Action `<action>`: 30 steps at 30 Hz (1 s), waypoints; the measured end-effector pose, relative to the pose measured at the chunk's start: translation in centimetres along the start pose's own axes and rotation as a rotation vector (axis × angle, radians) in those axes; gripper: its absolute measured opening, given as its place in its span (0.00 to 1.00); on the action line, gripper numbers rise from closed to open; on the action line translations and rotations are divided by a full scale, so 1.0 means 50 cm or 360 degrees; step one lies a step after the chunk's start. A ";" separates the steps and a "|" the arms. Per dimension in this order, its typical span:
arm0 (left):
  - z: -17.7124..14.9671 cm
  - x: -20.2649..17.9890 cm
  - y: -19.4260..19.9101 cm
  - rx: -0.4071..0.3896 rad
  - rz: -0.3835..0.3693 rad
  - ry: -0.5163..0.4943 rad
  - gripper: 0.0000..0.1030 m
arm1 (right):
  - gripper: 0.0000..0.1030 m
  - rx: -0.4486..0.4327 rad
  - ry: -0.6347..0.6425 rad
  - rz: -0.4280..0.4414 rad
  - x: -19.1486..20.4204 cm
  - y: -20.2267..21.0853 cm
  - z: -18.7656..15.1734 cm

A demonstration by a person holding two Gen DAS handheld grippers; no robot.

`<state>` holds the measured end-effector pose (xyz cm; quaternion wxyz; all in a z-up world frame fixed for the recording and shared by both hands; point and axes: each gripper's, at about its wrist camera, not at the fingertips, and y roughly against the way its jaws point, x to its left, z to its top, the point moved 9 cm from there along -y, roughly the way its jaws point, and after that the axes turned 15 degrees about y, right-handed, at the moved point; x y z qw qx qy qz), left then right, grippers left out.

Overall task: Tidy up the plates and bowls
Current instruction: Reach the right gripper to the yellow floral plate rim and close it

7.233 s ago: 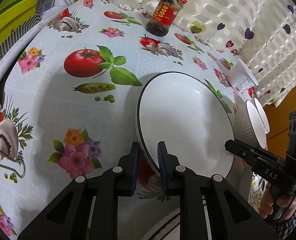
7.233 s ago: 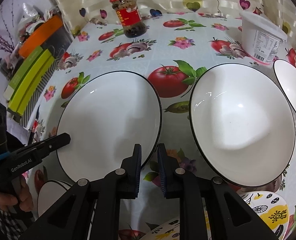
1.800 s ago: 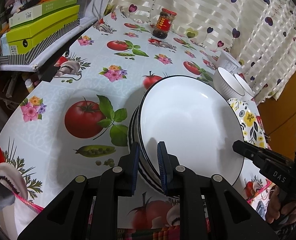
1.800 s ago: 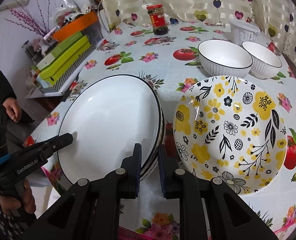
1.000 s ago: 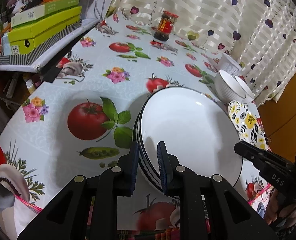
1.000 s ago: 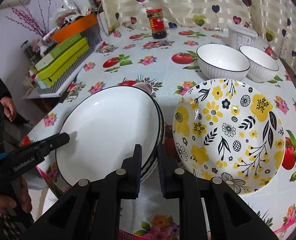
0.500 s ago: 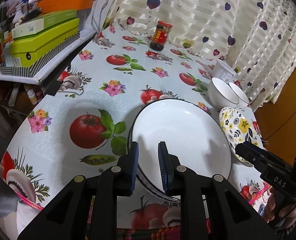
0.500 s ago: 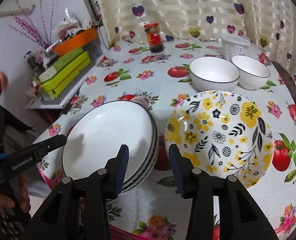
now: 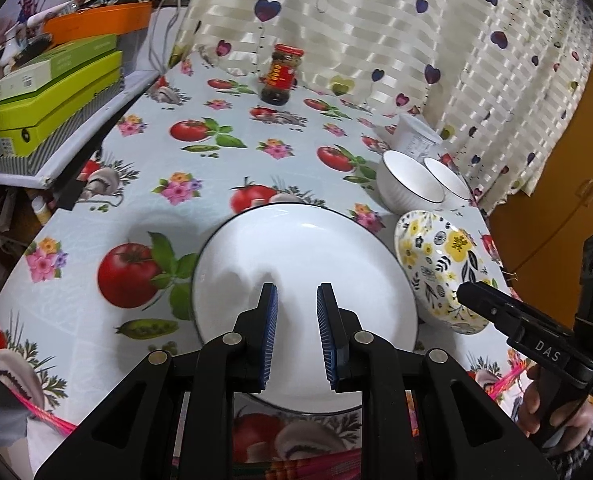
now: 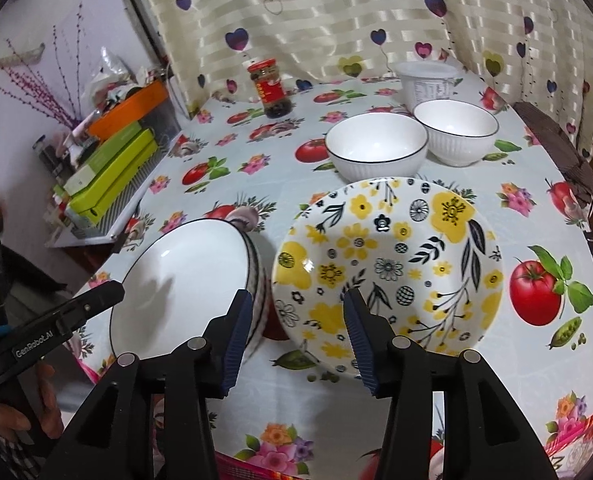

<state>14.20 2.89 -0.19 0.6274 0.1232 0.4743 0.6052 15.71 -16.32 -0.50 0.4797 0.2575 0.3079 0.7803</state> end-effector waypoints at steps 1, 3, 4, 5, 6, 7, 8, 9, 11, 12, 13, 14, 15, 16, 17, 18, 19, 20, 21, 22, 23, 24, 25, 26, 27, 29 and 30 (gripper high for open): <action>-0.002 -0.006 -0.002 0.0003 -0.0007 -0.0007 0.21 | 0.46 0.0002 -0.0005 -0.0004 -0.004 0.001 -0.002; -0.003 -0.015 -0.006 0.0012 -0.0018 -0.0016 0.21 | 0.46 0.0001 -0.0012 -0.0012 -0.011 0.002 -0.004; -0.004 -0.021 -0.009 0.0015 -0.0023 -0.0021 0.21 | 0.46 0.0001 -0.0015 -0.0018 -0.016 0.004 -0.006; -0.005 -0.026 -0.011 0.0018 -0.0027 -0.0025 0.21 | 0.46 0.0001 -0.0020 -0.0025 -0.022 0.006 -0.007; -0.005 -0.031 -0.013 0.0020 -0.0036 -0.0028 0.21 | 0.46 -0.0003 -0.0023 -0.0031 -0.028 0.008 -0.007; -0.006 -0.038 -0.014 0.0021 -0.0048 -0.0035 0.21 | 0.46 -0.0010 -0.0022 -0.0041 -0.034 0.010 -0.006; -0.006 -0.046 -0.016 0.0024 -0.0059 -0.0048 0.21 | 0.46 -0.0037 -0.0018 -0.0081 -0.047 0.019 -0.005; -0.007 -0.053 -0.017 0.0027 -0.0067 -0.0061 0.21 | 0.46 -0.0061 -0.0016 -0.0127 -0.061 0.027 -0.005; -0.008 -0.068 -0.023 0.0034 -0.0082 -0.0085 0.21 | 0.46 -0.0084 -0.0044 -0.0222 -0.100 0.039 -0.007; -0.008 -0.076 -0.026 0.0040 -0.0089 -0.0093 0.21 | 0.46 -0.0085 -0.0073 -0.0252 -0.123 0.044 -0.009; -0.008 -0.084 -0.032 0.0048 -0.0098 -0.0098 0.21 | 0.46 -0.0085 -0.0092 -0.0270 -0.137 0.047 -0.012; -0.009 -0.091 -0.037 0.0055 -0.0105 -0.0102 0.21 | 0.46 -0.0086 -0.0117 -0.0313 -0.160 0.052 -0.017; -0.010 -0.103 -0.043 0.0064 -0.0117 -0.0112 0.21 | 0.46 -0.0086 -0.0128 -0.0354 -0.179 0.056 -0.020; -0.011 -0.112 -0.049 0.0073 -0.0127 -0.0122 0.21 | 0.46 -0.0084 -0.0135 -0.0384 -0.194 0.058 -0.022; -0.012 -0.120 -0.055 0.0082 -0.0131 -0.0130 0.21 | 0.46 -0.0074 -0.0156 -0.0402 -0.211 0.058 -0.028; -0.014 -0.129 -0.061 0.0092 -0.0134 -0.0139 0.21 | 0.46 -0.0062 -0.0181 -0.0406 -0.224 0.056 -0.034; -0.015 -0.140 -0.069 0.0104 -0.0140 -0.0154 0.21 | 0.46 -0.0046 -0.0215 -0.0403 -0.239 0.051 -0.042; -0.016 -0.149 -0.076 0.0115 -0.0143 -0.0163 0.21 | 0.46 -0.0034 -0.0232 -0.0402 -0.248 0.048 -0.048; -0.017 -0.156 -0.082 0.0124 -0.0147 -0.0172 0.21 | 0.46 -0.0024 -0.0246 -0.0399 -0.258 0.046 -0.054; -0.017 -0.164 -0.089 0.0134 -0.0146 -0.0182 0.21 | 0.46 -0.0021 -0.0256 -0.0391 -0.264 0.044 -0.058; -0.017 -0.169 -0.095 0.0143 -0.0142 -0.0187 0.21 | 0.46 -0.0011 -0.0265 -0.0376 -0.270 0.038 -0.062; -0.017 -0.176 -0.102 0.0152 -0.0141 -0.0191 0.21 | 0.46 0.0003 -0.0276 -0.0358 -0.273 0.032 -0.065; -0.016 -0.181 -0.108 0.0160 -0.0141 -0.0197 0.21 | 0.46 0.0008 -0.0281 -0.0344 -0.274 0.028 -0.067; -0.016 -0.186 -0.113 0.0168 -0.0140 -0.0198 0.21 | 0.46 0.0015 -0.0294 -0.0315 -0.276 0.022 -0.069; -0.016 -0.192 -0.120 0.0179 -0.0141 -0.0198 0.21 | 0.46 0.0023 -0.0302 -0.0298 -0.276 0.016 -0.071; -0.018 -0.199 -0.133 0.0199 -0.0140 -0.0195 0.21 | 0.46 0.0033 -0.0297 -0.0262 -0.276 0.003 -0.070; -0.019 -0.204 -0.140 0.0207 -0.0137 -0.0193 0.21 | 0.46 0.0043 -0.0295 -0.0253 -0.274 -0.002 -0.071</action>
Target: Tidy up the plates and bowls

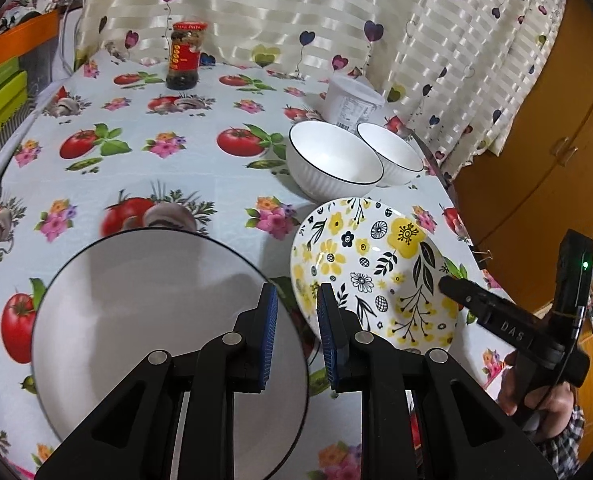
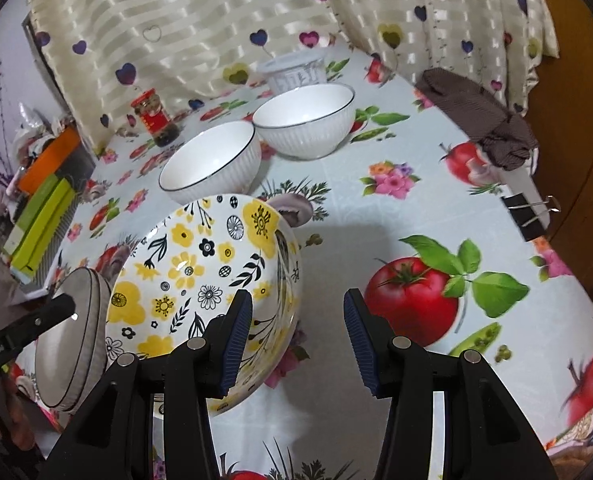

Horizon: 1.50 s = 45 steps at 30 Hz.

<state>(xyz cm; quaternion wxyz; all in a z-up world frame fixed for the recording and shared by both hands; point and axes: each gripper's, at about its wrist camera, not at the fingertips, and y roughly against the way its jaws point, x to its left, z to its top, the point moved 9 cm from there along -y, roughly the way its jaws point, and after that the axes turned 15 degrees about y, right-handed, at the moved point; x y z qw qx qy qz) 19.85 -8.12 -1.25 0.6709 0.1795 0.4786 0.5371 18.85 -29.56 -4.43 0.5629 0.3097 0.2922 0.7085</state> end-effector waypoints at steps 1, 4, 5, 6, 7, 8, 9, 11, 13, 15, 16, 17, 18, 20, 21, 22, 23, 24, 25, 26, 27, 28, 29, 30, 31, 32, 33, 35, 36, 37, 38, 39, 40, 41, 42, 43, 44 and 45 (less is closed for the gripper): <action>0.000 -0.004 -0.006 0.0007 -0.0002 -0.0003 0.21 | 0.45 0.0016 0.0004 0.0008 0.001 -0.007 -0.002; -0.003 -0.017 -0.024 0.0038 -0.0010 -0.0012 0.21 | 0.27 0.0044 -0.0010 0.0043 0.000 -0.022 -0.007; -0.003 -0.022 -0.031 0.0046 -0.0007 -0.0013 0.21 | 0.22 0.0056 -0.0022 0.0064 -0.002 -0.028 -0.009; -0.002 -0.025 -0.034 0.0046 -0.0003 -0.0014 0.21 | 0.19 0.0060 -0.0033 0.0099 -0.001 -0.032 -0.009; -0.002 -0.028 -0.035 0.0045 -0.0004 -0.0017 0.21 | 0.16 0.0058 -0.0046 0.0149 0.002 -0.035 -0.009; -0.002 -0.031 -0.037 0.0048 -0.0007 -0.0016 0.21 | 0.15 0.0057 -0.0042 0.0167 0.004 -0.035 -0.008; -0.001 -0.033 -0.040 0.0051 -0.0008 -0.0012 0.21 | 0.13 0.0058 -0.0025 0.0176 0.007 -0.035 -0.007; 0.000 -0.035 -0.043 0.0053 -0.0005 -0.0009 0.21 | 0.12 0.0068 0.0027 0.0174 0.013 -0.035 -0.005; 0.001 -0.038 -0.046 0.0058 0.0001 0.0000 0.21 | 0.12 0.0076 0.0057 0.0165 0.013 -0.035 -0.004; 0.001 -0.040 -0.049 0.0061 0.0004 -0.0001 0.21 | 0.12 0.0078 0.0071 0.0161 0.009 -0.034 -0.004; 0.002 -0.041 -0.052 0.0064 0.0008 0.0000 0.21 | 0.11 0.0079 0.0072 0.0158 0.005 -0.033 -0.004; 0.002 -0.043 -0.053 0.0065 0.0011 -0.0002 0.21 | 0.11 0.0080 0.0066 0.0155 -0.001 -0.031 -0.005; 0.002 -0.045 -0.055 0.0067 0.0011 -0.0004 0.21 | 0.11 0.0081 0.0059 0.0153 -0.007 -0.029 -0.006; 0.003 -0.049 -0.061 0.0076 0.0012 -0.0010 0.21 | 0.11 0.0079 0.0050 0.0145 -0.018 -0.025 -0.008; 0.002 -0.052 -0.064 0.0080 0.0011 -0.0015 0.21 | 0.11 0.0077 0.0047 0.0138 -0.024 -0.022 -0.010; 0.001 -0.055 -0.067 0.0086 0.0011 -0.0019 0.21 | 0.10 0.0075 0.0042 0.0124 -0.033 -0.018 -0.012; 0.000 -0.059 -0.070 0.0090 0.0009 -0.0023 0.21 | 0.10 0.0075 0.0040 0.0116 -0.038 -0.016 -0.013; -0.001 -0.062 -0.073 0.0096 0.0006 -0.0029 0.21 | 0.10 0.0076 0.0036 0.0105 -0.047 -0.012 -0.015; -0.002 -0.065 -0.075 0.0100 0.0005 -0.0032 0.21 | 0.10 0.0077 0.0032 0.0097 -0.052 -0.010 -0.016; -0.003 -0.068 -0.077 0.0104 0.0003 -0.0036 0.21 | 0.10 0.0079 0.0022 0.0088 -0.062 -0.006 -0.018; -0.003 -0.072 -0.079 0.0107 0.0001 -0.0040 0.21 | 0.10 0.0080 0.0017 0.0083 -0.068 -0.004 -0.020; -0.002 -0.075 -0.082 0.0109 -0.0001 -0.0043 0.21 | 0.10 0.0081 0.0010 0.0077 -0.075 -0.002 -0.021; -0.002 -0.077 -0.084 0.0113 -0.0002 -0.0046 0.21 | 0.10 0.0081 0.0003 0.0072 -0.080 0.001 -0.023; -0.001 -0.080 -0.086 0.0117 -0.0004 -0.0050 0.21 | 0.10 0.0084 0.0004 0.0066 -0.085 0.004 -0.025; 0.000 -0.084 -0.089 0.0120 -0.0007 -0.0055 0.21 | 0.10 0.0085 0.0007 0.0065 -0.087 0.005 -0.025; 0.002 -0.086 -0.091 0.0123 -0.0008 -0.0057 0.21 | 0.10 0.0086 0.0005 0.0067 -0.090 0.006 -0.026; 0.005 -0.086 -0.093 0.0127 -0.0008 -0.0055 0.21 | 0.10 0.0085 0.0003 0.0068 -0.089 0.006 -0.026; 0.012 -0.087 -0.097 0.0132 -0.0005 -0.0051 0.21 | 0.10 0.0087 -0.0005 0.0070 -0.091 0.008 -0.027; 0.016 -0.086 -0.097 0.0130 -0.0004 -0.0051 0.21 | 0.10 0.0088 -0.0005 0.0070 -0.092 0.008 -0.027; 0.021 -0.087 -0.097 0.0128 -0.0002 -0.0054 0.21 | 0.10 0.0088 -0.0001 0.0070 -0.092 0.008 -0.026; 0.025 -0.086 -0.097 0.0126 0.0001 -0.0055 0.21 | 0.10 0.0089 0.0001 0.0070 -0.094 0.009 -0.027; 0.032 -0.085 -0.097 0.0121 0.0006 -0.0055 0.21 | 0.10 0.0091 -0.0004 0.0071 -0.094 0.008 -0.026; 0.037 -0.084 -0.097 0.0117 0.0007 -0.0057 0.21 | 0.10 0.0094 -0.0002 0.0073 -0.093 0.008 -0.026; 0.044 -0.083 -0.097 0.0113 0.0010 -0.0057 0.21 | 0.10 0.0098 0.0002 0.0075 -0.092 0.007 -0.027; 0.049 -0.082 -0.099 0.0111 0.0013 -0.0055 0.21 | 0.10 0.0108 0.0009 0.0076 -0.091 0.008 -0.027; 0.056 -0.081 -0.100 0.0110 0.0014 -0.0054 0.21 | 0.11 0.0116 0.0011 0.0075 -0.092 0.009 -0.028; 0.062 -0.081 -0.101 0.0110 0.0012 -0.0056 0.21 | 0.11 0.0119 0.0007 0.0074 -0.093 0.009 -0.028; 0.068 -0.080 -0.103 0.0111 0.0013 -0.0057 0.21 | 0.12 0.0118 0.0008 0.0071 -0.093 0.012 -0.026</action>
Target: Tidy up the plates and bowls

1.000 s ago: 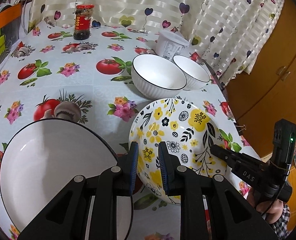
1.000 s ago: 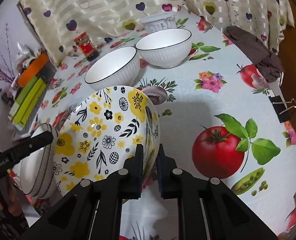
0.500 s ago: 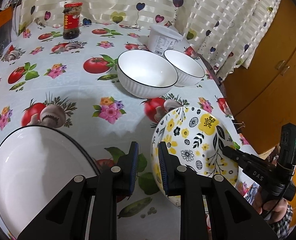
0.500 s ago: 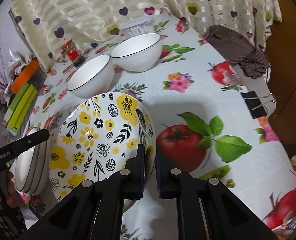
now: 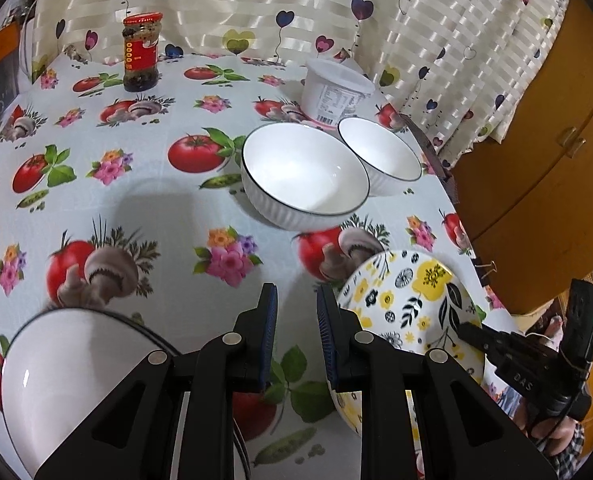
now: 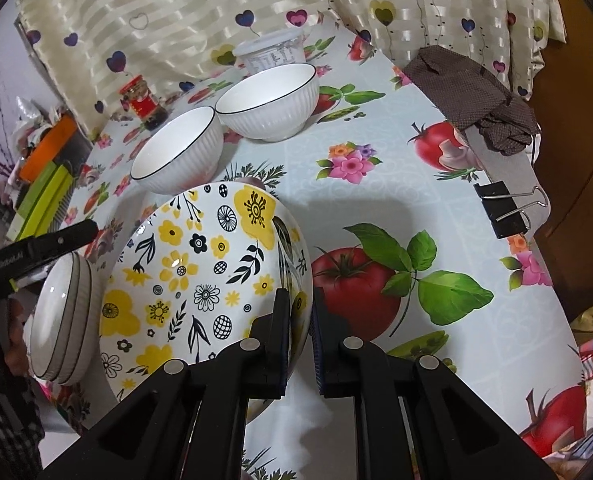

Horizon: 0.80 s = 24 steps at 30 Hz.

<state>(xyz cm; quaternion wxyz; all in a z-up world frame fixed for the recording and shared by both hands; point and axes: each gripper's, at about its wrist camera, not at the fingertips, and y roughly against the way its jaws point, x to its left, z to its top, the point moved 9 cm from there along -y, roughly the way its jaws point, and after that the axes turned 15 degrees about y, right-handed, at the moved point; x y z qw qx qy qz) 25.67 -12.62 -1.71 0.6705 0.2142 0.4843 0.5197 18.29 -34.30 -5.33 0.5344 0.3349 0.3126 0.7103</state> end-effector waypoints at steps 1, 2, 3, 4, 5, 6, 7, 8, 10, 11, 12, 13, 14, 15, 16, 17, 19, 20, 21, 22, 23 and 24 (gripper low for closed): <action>0.005 0.000 -0.002 0.0001 0.0002 -0.0006 0.21 | 0.14 -0.0009 0.0006 -0.0014 -0.002 0.007 0.003; 0.011 -0.001 -0.002 0.0003 -0.0001 -0.0013 0.21 | 0.16 -0.0018 0.0009 -0.0034 -0.004 0.012 0.008; 0.020 -0.001 -0.003 0.0001 -0.0011 -0.0018 0.21 | 0.21 -0.0032 0.0013 -0.0054 -0.007 0.018 0.014; 0.027 -0.002 -0.003 0.0001 -0.0020 -0.0022 0.21 | 0.25 -0.0061 0.0011 -0.0070 -0.009 0.029 0.024; 0.035 -0.002 -0.004 0.0001 -0.0028 -0.0026 0.21 | 0.25 -0.0083 0.0005 -0.0071 -0.010 0.036 0.035; 0.045 -0.001 -0.005 0.0000 -0.0033 -0.0025 0.21 | 0.26 -0.0099 0.0003 -0.0064 -0.008 0.041 0.049; 0.058 0.003 -0.008 -0.0003 -0.0028 -0.0021 0.21 | 0.26 -0.0111 0.0005 -0.0055 -0.005 0.042 0.061; 0.068 0.006 -0.011 -0.0003 -0.0022 -0.0015 0.21 | 0.26 -0.0132 0.0016 -0.0041 0.001 0.043 0.080; 0.089 0.013 -0.021 0.0010 -0.0027 0.0007 0.21 | 0.26 -0.0151 0.0047 -0.0021 0.016 0.037 0.114; 0.100 0.018 -0.027 0.0019 -0.0027 0.0024 0.20 | 0.26 -0.0165 0.0066 -0.0003 0.026 0.031 0.134; 0.107 0.020 -0.030 0.0019 -0.0022 0.0029 0.20 | 0.26 -0.0177 0.0075 0.0019 0.036 0.022 0.154; 0.118 0.023 -0.036 0.0018 -0.0007 0.0020 0.20 | 0.26 -0.0178 0.0079 0.0035 0.043 0.014 0.169; 0.125 0.025 -0.041 0.0018 0.0007 0.0015 0.20 | 0.26 -0.0176 0.0087 0.0059 0.054 0.003 0.186; 0.132 0.026 -0.045 0.0019 0.0019 0.0010 0.20 | 0.26 -0.0176 0.0101 0.0083 0.065 -0.008 0.201; 0.138 0.025 -0.050 0.0023 0.0028 -0.0007 0.20 | 0.26 -0.0172 0.0112 0.0087 0.072 -0.017 0.213; 0.144 0.024 -0.054 0.0026 0.0032 -0.0019 0.20 | 0.26 -0.0165 0.0130 0.0086 0.080 -0.030 0.226; 0.156 0.023 -0.065 0.0037 0.0028 -0.0032 0.20 | 0.26 -0.0138 0.0136 0.0096 0.089 -0.055 0.244; 0.162 0.023 -0.070 0.0042 0.0022 -0.0035 0.20 | 0.26 -0.0131 0.0125 0.0104 0.091 -0.065 0.250; 0.170 0.024 -0.077 0.0049 0.0013 -0.0032 0.20 | 0.26 -0.0126 0.0114 0.0120 0.094 -0.076 0.257; 0.176 0.025 -0.083 0.0058 0.0007 -0.0028 0.20 | 0.26 -0.0114 0.0106 0.0123 0.094 -0.087 0.262; 0.182 0.027 -0.089 0.0065 0.0008 -0.0019 0.20 | 0.26 -0.0107 0.0104 0.0119 0.097 -0.097 0.268; 0.188 0.030 -0.095 0.0071 0.0016 -0.0014 0.20 | 0.26 -0.0105 0.0111 0.0127 0.101 -0.106 0.274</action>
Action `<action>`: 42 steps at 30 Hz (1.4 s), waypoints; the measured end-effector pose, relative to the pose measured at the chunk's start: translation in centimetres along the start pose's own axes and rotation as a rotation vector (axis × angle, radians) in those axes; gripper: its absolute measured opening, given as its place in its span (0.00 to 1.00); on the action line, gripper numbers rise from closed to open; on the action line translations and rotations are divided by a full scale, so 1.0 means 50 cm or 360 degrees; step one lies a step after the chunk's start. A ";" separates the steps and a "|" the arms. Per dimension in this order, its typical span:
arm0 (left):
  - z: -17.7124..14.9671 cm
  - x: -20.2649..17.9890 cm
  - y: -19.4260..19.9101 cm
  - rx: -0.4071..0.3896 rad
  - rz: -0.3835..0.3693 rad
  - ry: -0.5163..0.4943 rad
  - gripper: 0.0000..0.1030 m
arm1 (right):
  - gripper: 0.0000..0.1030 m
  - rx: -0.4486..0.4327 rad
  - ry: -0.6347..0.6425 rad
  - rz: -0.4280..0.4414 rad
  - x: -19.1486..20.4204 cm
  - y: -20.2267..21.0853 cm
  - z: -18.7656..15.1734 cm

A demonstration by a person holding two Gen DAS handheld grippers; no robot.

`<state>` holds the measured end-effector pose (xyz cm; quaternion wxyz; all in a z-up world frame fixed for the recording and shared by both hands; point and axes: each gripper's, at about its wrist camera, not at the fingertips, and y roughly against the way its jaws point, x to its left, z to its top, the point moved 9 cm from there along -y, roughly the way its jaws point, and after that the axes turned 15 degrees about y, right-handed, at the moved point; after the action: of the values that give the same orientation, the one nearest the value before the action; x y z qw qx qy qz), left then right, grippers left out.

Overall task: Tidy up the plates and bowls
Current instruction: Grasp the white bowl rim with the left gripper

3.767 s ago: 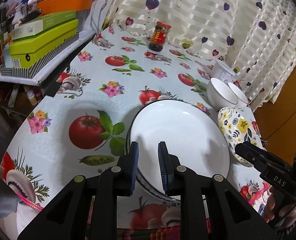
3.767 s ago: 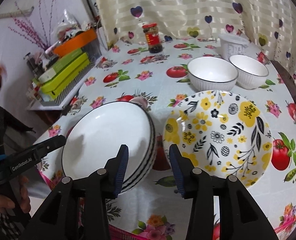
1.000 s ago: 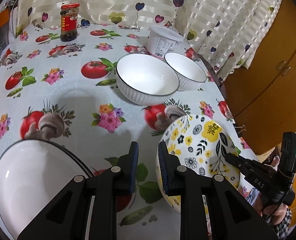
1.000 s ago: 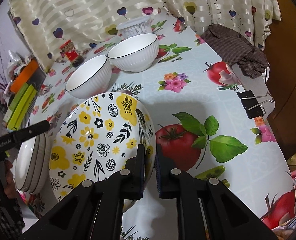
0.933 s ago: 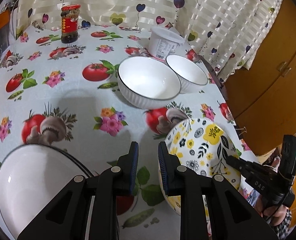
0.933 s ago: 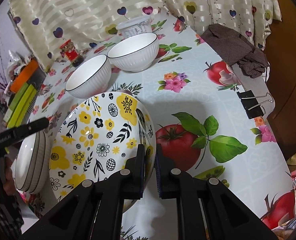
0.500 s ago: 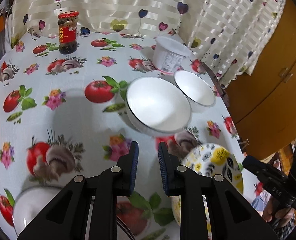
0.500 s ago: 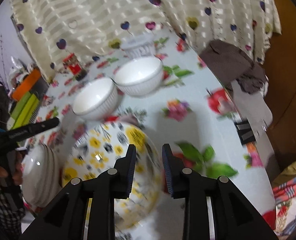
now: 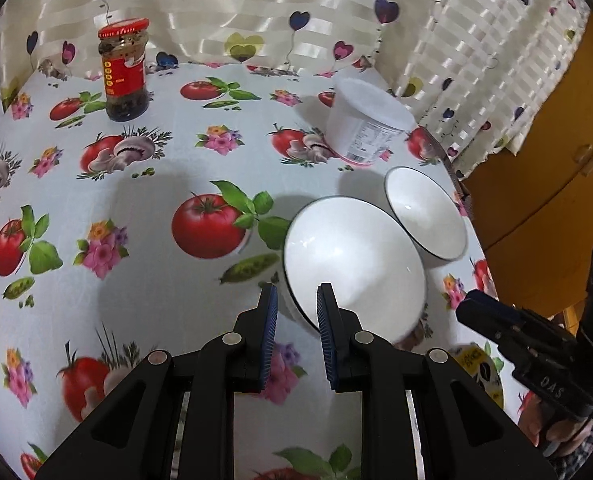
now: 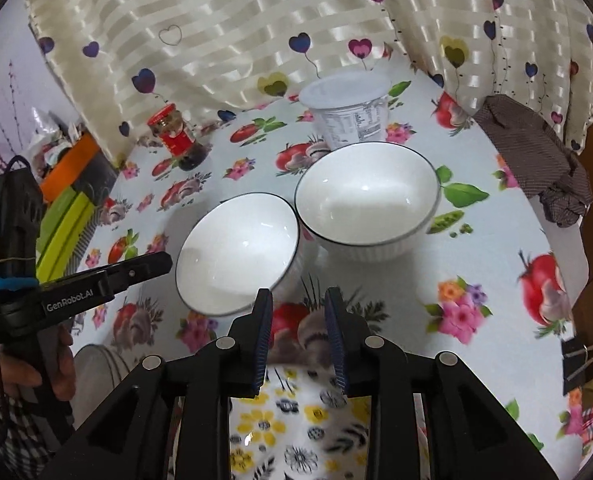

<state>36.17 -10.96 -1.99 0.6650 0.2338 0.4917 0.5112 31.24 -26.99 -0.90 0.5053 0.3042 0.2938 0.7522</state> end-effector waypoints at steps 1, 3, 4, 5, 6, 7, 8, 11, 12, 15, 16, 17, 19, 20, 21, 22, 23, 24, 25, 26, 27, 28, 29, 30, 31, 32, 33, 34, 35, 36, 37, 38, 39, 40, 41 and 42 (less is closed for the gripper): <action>0.007 0.003 -0.008 0.0007 0.0013 -0.0006 0.20 | 0.26 0.0006 0.0005 0.0007 0.002 -0.008 0.004; 0.015 0.006 -0.016 0.0008 0.0020 -0.0004 0.20 | 0.26 0.0013 -0.0002 0.0021 0.002 -0.021 0.011; 0.019 0.007 -0.023 0.0016 0.0022 -0.0005 0.20 | 0.26 0.0022 -0.0011 0.0033 0.002 -0.031 0.015; 0.020 0.006 -0.029 0.0025 0.0021 -0.0010 0.20 | 0.26 0.0028 -0.0015 0.0032 0.002 -0.036 0.017; 0.020 0.006 -0.034 0.0035 0.0019 -0.0014 0.20 | 0.26 0.0032 -0.0015 0.0029 0.001 -0.041 0.020; 0.020 0.004 -0.042 0.0051 0.0016 -0.0020 0.20 | 0.26 0.0041 -0.0012 0.0028 0.001 -0.048 0.023; 0.020 0.004 -0.050 0.0065 0.0016 -0.0022 0.20 | 0.26 0.0051 -0.0012 0.0026 0.001 -0.054 0.025; 0.022 0.003 -0.063 0.0078 0.0019 -0.0031 0.20 | 0.26 0.0080 -0.0007 0.0003 -0.003 -0.072 0.029; 0.021 0.004 -0.068 0.0088 0.0020 -0.0029 0.20 | 0.24 0.0089 -0.0002 -0.0009 -0.005 -0.077 0.030; 0.020 0.004 -0.080 0.0109 0.0016 -0.0027 0.20 | 0.21 0.0101 0.0002 -0.0030 -0.011 -0.088 0.030; 0.020 0.003 -0.084 0.0116 0.0009 -0.0027 0.20 | 0.19 0.0102 -0.0012 -0.0020 -0.012 -0.091 0.030; 0.020 0.005 -0.086 0.0116 0.0010 -0.0023 0.20 | 0.18 0.0102 -0.0025 -0.0008 -0.013 -0.093 0.032; 0.022 0.010 -0.091 0.0111 0.0016 -0.0002 0.20 | 0.15 0.0104 -0.0041 -0.0001 -0.013 -0.097 0.034; 0.023 0.011 -0.092 0.0108 0.0010 0.0006 0.20 | 0.14 0.0104 -0.0044 0.0005 -0.012 -0.100 0.035; 0.024 0.011 -0.094 0.0108 0.0006 0.0011 0.20 | 0.14 0.0107 -0.0046 0.0010 -0.011 -0.102 0.035; 0.024 0.011 -0.096 0.0107 0.0008 0.0010 0.20 | 0.14 0.0109 -0.0049 0.0015 -0.010 -0.104 0.035; 0.025 0.010 -0.096 0.0100 0.0013 0.0002 0.20 | 0.13 0.0107 -0.0052 0.0012 -0.010 -0.106 0.035; 0.026 0.010 -0.097 0.0091 0.0019 -0.0008 0.20 | 0.13 0.0106 -0.0052 0.0010 -0.010 -0.106 0.036; 0.026 0.009 -0.098 0.0090 0.0019 -0.0011 0.20 | 0.13 0.0106 -0.0052 0.0009 -0.010 -0.107 0.037; 0.027 0.009 -0.100 0.0094 0.0011 -0.0009 0.20 | 0.13 0.0103 -0.0056 0.0008 -0.010 -0.107 0.038; 0.027 0.009 -0.102 0.0097 0.0006 -0.0009 0.20 | 0.13 0.0098 -0.0062 0.0010 -0.011 -0.108 0.039; 0.027 0.009 -0.105 0.0100 0.0008 -0.0013 0.20 | 0.13 0.0092 -0.0065 0.0012 -0.011 -0.108 0.039; 0.027 0.010 -0.108 0.0102 0.0009 -0.0012 0.20 | 0.13 0.0084 -0.0065 0.0012 -0.011 -0.109 0.040; 0.026 0.010 -0.111 0.0111 0.0007 -0.0012 0.19 | 0.12 0.0082 -0.0062 0.0011 -0.011 -0.110 0.040; 0.025 0.011 -0.115 0.0119 0.0003 -0.0006 0.18 | 0.12 0.0083 -0.0058 0.0009 -0.010 -0.110 0.041; 0.025 0.010 -0.117 0.0121 0.0006 -0.0001 0.17 | 0.12 0.0087 -0.0052 0.0005 -0.008 -0.111 0.042; 0.025 0.010 -0.118 0.0122 0.0012 -0.0002 0.14 | 0.12 0.0090 -0.0052 0.0011 -0.007 -0.111 0.042; 0.025 0.009 -0.119 0.0117 0.0027 -0.0012 0.14 | 0.12 0.0091 -0.0057 0.0023 -0.006 -0.112 0.043; 0.026 0.008 -0.119 0.0113 0.0036 -0.0020 0.14 | 0.12 0.0089 -0.0066 0.0033 -0.006 -0.113 0.043; 0.026 0.007 -0.119 0.0111 0.0037 -0.0025 0.14 | 0.12 0.0087 -0.0066 0.0032 -0.007 -0.113 0.043; 0.025 0.007 -0.120 0.0108 0.0038 -0.0029 0.14 | 0.12 0.0081 -0.0066 0.0030 -0.007 -0.113 0.043; 0.025 0.008 -0.119 0.0104 0.0040 -0.0030 0.14 | 0.12 0.0078 -0.0068 0.0028 -0.007 -0.113 0.043; 0.025 0.008 -0.119 0.0101 0.0042 -0.0031 0.13 | 0.12 0.0078 -0.0068 0.0025 -0.007 -0.113 0.043; 0.024 0.008 -0.118 0.0098 0.0047 -0.0034 0.13 | 0.12 0.0078 -0.0064 0.0018 -0.005 -0.113 0.044; 0.024 0.008 -0.118 0.0097 0.0049 -0.0033 0.13 | 0.12 0.0081 -0.0053 0.0008 -0.004 -0.114 0.044; 0.024 0.008 -0.118 0.0098 0.0050 -0.0028 0.13 | 0.12 0.0083 -0.0048 0.0002 -0.004 -0.114 0.045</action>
<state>39.89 -12.53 -6.45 0.6537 0.2663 0.4976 0.5042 36.31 -25.06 -3.76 0.5011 0.3287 0.3054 0.7400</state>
